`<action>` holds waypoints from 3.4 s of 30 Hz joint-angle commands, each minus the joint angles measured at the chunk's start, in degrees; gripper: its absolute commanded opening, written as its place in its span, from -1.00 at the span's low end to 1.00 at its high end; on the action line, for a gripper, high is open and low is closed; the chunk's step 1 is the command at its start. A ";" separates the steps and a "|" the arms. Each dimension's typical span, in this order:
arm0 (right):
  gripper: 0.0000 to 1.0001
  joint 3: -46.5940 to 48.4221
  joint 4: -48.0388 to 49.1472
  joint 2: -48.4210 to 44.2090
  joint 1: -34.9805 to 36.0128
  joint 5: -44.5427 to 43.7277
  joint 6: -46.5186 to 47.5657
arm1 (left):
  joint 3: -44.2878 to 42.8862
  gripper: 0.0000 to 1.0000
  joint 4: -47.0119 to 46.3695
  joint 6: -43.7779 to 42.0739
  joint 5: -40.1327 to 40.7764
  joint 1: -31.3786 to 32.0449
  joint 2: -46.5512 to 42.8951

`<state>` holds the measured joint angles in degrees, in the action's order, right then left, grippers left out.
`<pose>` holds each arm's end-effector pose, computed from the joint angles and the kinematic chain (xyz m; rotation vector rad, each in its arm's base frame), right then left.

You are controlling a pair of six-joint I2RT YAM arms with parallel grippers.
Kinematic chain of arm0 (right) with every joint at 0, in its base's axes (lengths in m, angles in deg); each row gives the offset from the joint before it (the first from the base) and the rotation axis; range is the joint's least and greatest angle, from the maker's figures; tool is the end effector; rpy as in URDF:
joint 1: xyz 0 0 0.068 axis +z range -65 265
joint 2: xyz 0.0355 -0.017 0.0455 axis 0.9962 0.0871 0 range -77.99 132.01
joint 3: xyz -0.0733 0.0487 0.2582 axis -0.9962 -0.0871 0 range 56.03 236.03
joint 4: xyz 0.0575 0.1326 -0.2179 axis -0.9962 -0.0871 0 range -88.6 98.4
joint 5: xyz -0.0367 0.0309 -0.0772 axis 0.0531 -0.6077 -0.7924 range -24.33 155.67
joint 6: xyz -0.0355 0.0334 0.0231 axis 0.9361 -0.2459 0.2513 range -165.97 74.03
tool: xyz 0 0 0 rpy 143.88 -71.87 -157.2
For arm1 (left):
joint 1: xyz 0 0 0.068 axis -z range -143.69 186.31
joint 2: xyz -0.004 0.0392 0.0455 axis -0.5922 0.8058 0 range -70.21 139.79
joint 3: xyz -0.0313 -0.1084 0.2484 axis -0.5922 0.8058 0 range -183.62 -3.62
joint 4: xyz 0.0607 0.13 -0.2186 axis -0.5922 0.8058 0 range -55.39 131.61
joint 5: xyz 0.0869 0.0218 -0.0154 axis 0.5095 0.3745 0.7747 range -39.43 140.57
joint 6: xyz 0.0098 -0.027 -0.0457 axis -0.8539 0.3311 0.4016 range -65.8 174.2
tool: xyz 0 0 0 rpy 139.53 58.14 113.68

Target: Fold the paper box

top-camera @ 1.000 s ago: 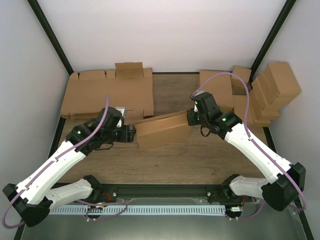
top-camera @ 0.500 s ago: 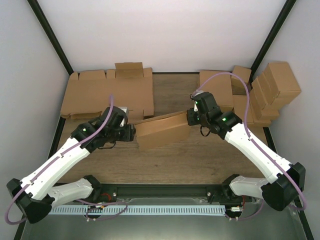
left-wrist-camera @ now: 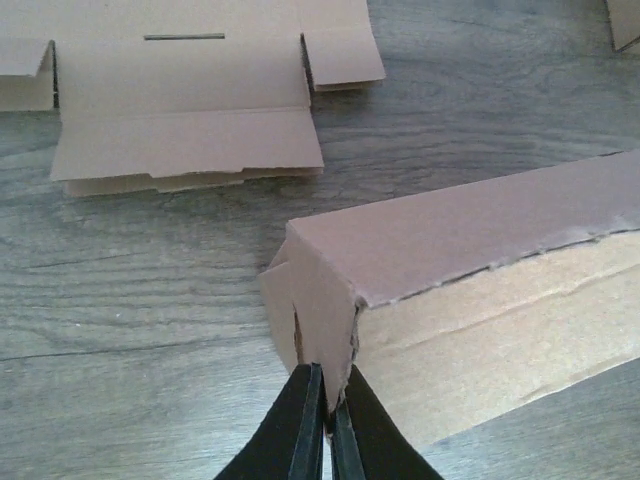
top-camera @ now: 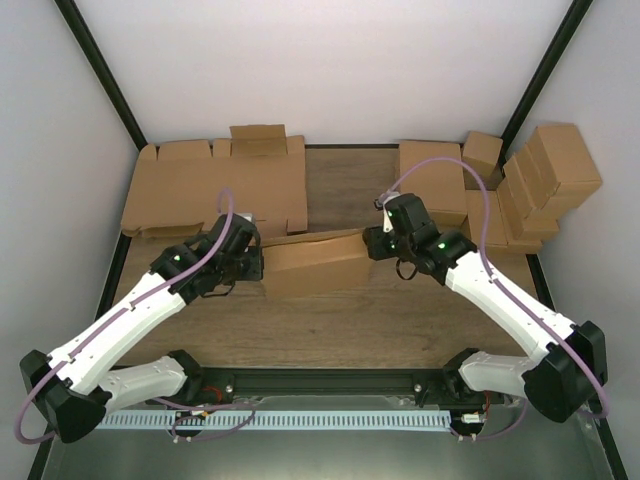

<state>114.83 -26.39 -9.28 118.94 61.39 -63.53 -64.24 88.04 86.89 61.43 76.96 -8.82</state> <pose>0.2119 0.1396 0.2994 -0.3017 2.3565 0.3508 0.1585 -0.1272 0.3136 0.0974 2.5151 -0.2934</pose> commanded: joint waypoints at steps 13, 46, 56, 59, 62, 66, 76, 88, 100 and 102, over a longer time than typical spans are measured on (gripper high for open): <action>0.20 -7.10 8.79 -2.06 1.21 9.05 -1.49 | -7.18 -0.92 4.92 3.94 -3.29 -0.09 3.90; -0.02 -8.71 8.95 -2.16 3.33 2.52 -0.68 | -13.83 -0.91 10.27 5.07 -19.68 -7.52 9.70; -0.02 -8.49 9.16 -1.65 3.33 2.38 -0.70 | -14.79 -0.91 12.71 2.98 -22.41 -8.72 10.59; -0.02 -8.63 9.22 -1.65 3.33 2.34 -0.64 | -15.23 -0.91 12.88 1.95 -24.44 -9.99 10.61; -0.02 -8.55 9.06 -1.44 3.33 2.26 -0.65 | -14.62 -0.91 12.55 0.94 -27.11 -11.28 10.42; -0.02 -8.40 8.69 -1.11 3.33 2.16 -0.80 | -13.41 -0.91 11.99 0.17 -30.96 -11.97 10.33; -0.02 -7.92 8.52 -0.77 3.32 2.21 -0.90 | -11.66 -0.91 14.02 -1.58 -29.51 -12.47 9.98; -0.01 -7.23 8.25 0.61 3.33 1.55 -0.90 | -12.18 -0.88 22.19 -4.15 -23.19 -12.45 10.23; -0.01 -6.34 8.24 1.25 3.33 1.62 -1.34 | -8.90 -0.89 18.74 -2.45 -25.24 -12.34 9.21; -0.01 -6.40 8.30 0.64 3.33 1.56 -1.22 | -8.32 -0.90 17.32 -1.46 -24.85 -12.34 8.18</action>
<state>107.84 -12.97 -9.26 121.95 64.12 -65.00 -74.69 105.87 83.41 35.63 64.63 0.82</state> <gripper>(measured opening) 0.493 0.055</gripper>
